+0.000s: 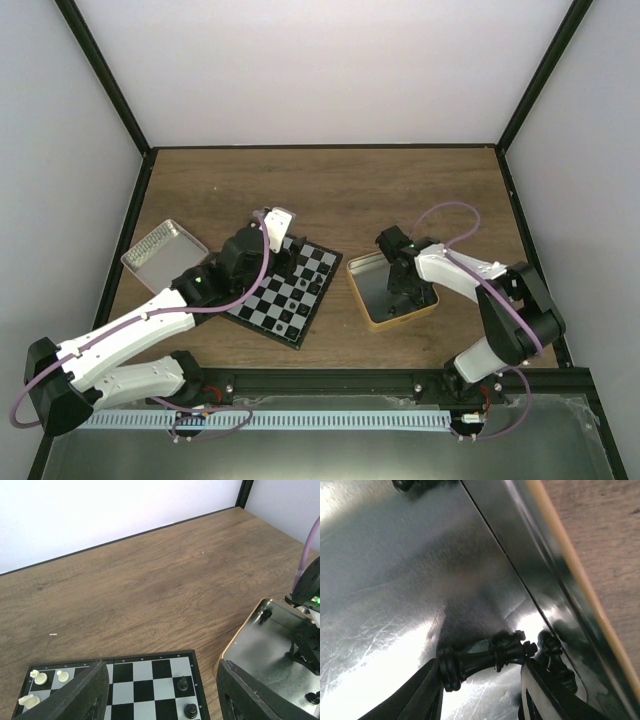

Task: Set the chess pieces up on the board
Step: Pick up the chess piece from the storage box.

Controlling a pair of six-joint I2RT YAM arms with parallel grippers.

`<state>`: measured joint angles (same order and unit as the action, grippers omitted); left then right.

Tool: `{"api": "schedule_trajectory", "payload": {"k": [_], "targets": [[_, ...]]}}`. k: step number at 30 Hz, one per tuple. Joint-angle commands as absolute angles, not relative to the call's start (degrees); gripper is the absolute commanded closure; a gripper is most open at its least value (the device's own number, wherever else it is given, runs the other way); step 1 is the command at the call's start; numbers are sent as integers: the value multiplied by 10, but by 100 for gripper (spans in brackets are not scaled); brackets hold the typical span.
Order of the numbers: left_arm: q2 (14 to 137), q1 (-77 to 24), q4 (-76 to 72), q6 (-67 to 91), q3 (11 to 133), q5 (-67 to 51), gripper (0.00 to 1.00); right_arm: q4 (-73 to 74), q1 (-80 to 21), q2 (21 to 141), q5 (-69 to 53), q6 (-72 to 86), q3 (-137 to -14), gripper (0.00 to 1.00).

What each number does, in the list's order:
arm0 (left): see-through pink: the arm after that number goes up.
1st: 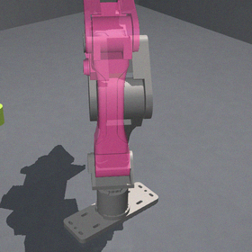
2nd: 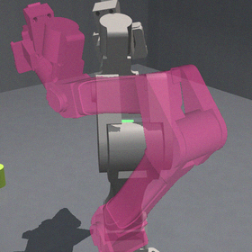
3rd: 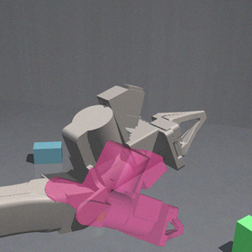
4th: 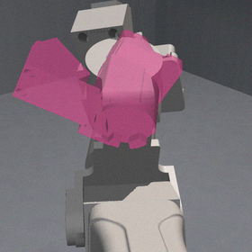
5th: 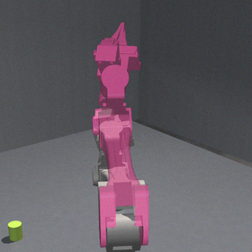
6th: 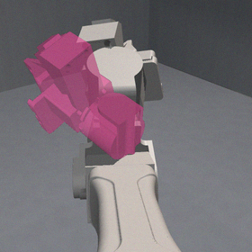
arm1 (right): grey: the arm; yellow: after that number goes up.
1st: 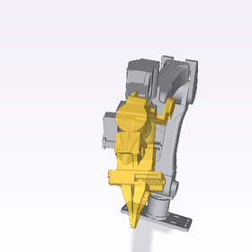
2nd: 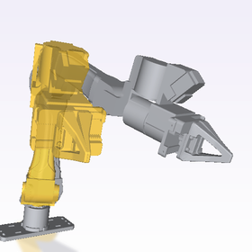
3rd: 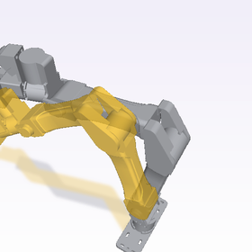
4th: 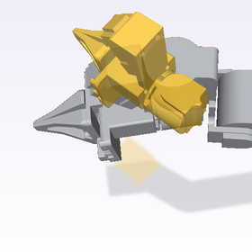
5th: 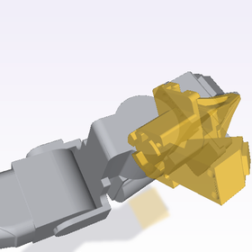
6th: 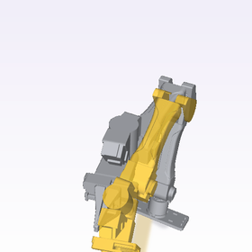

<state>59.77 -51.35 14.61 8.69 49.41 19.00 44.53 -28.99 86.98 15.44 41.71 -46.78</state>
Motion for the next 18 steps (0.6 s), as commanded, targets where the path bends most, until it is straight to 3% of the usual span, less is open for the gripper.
{"api": "schedule_trajectory", "payload": {"k": [1,12,18], "targets": [[596,-512,130,83,490,192,39,419,-281,882,183,397,-484,59],[597,-512,130,81,490,194,39,316,-268,868,103,340,-470,61],[600,-512,129,80,490,195,39,334,-268,864,104,362,-481,46]]}}
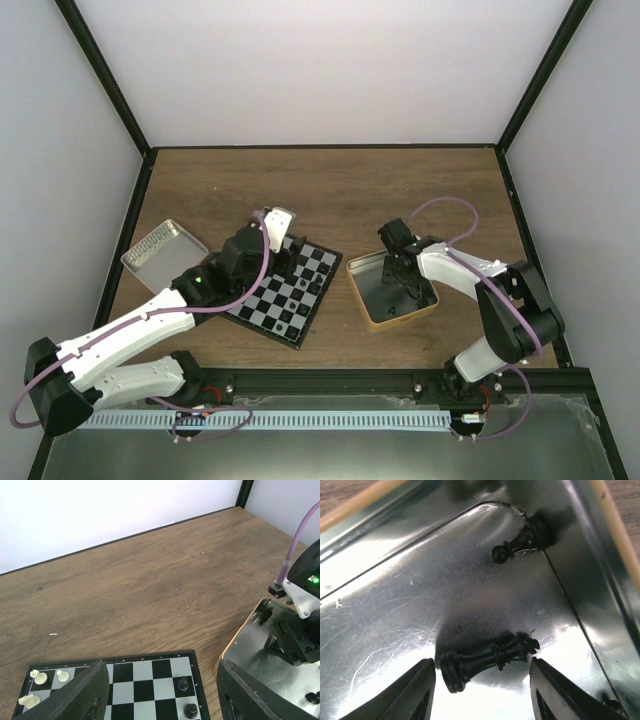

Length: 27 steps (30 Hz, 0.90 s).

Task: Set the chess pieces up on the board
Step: Pick up the chess piece from the storage box.

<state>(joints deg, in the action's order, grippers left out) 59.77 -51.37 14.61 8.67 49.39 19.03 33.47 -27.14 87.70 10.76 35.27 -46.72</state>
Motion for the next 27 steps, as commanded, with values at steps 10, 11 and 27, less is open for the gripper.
{"api": "schedule_trajectory", "payload": {"k": [10,11,27], "targets": [[602,-512,128,77,491,196,39,340,-268,859,136,465,-489,43],[602,-512,128,77,491,196,39,344,-268,864,140,479,-490,44],[603,-512,128,81,491,193,39,355,-270,838,54,514,-437,56]]}}
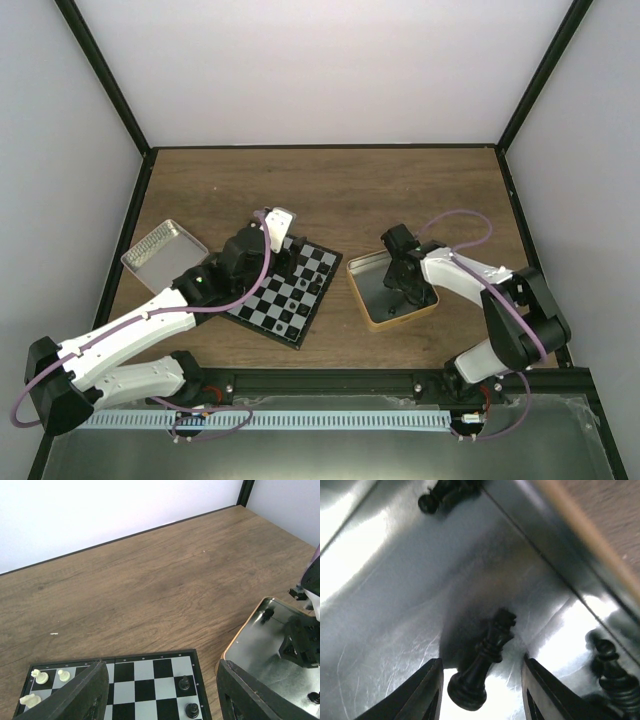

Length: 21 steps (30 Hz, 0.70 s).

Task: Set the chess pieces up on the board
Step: Pick up the chess piece from the storage box.

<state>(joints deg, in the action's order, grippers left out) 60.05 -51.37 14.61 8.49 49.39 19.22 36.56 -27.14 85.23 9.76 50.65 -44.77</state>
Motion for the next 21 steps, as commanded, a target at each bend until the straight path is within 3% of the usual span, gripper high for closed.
{"api": "schedule_trajectory", "payload": {"k": [1,9,12,16,21], "targets": [[603,-512,128,82,491,193,39,352,-270,838,48,513,-433,58],[604,-512,127,86,491,190,39,341,-274,835,59,515,-414,76],[605,-512,127,87,491,190,39,340,-274,843,70,513,-411,76],[604,-512,127,88,491,190,39,337,-274,851,80,515,-410,68],[604,-512,128,91,492,191,39,335,-274,850,95,514,-411,76]]}}
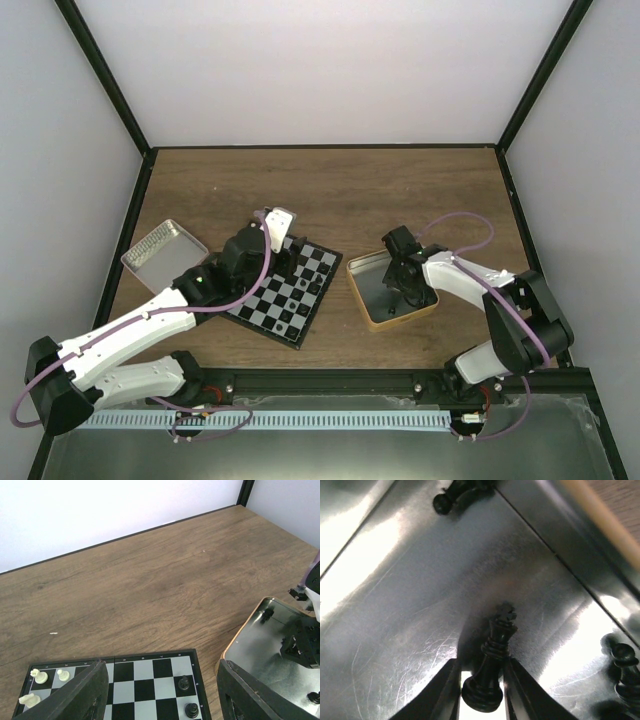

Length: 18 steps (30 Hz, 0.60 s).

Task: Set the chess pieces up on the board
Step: Pick up the chess piece from the storage box, then place the chess piece on the chessboard.

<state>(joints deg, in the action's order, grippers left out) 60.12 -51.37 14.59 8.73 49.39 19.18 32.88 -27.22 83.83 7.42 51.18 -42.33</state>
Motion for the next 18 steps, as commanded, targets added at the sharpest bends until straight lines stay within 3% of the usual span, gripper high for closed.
{"api": "schedule_trajectory", "payload": {"k": [1,12,18], "targets": [[603,-512,129,94,494,193,38,329,-274,846,94,510,-410,79],[601,-511,140,123,523,202,33,219,-274,688,56,407,-398,83],[621,-467,179,177,573,130,30,103,-274,540,-38,351,-357,83]]}}
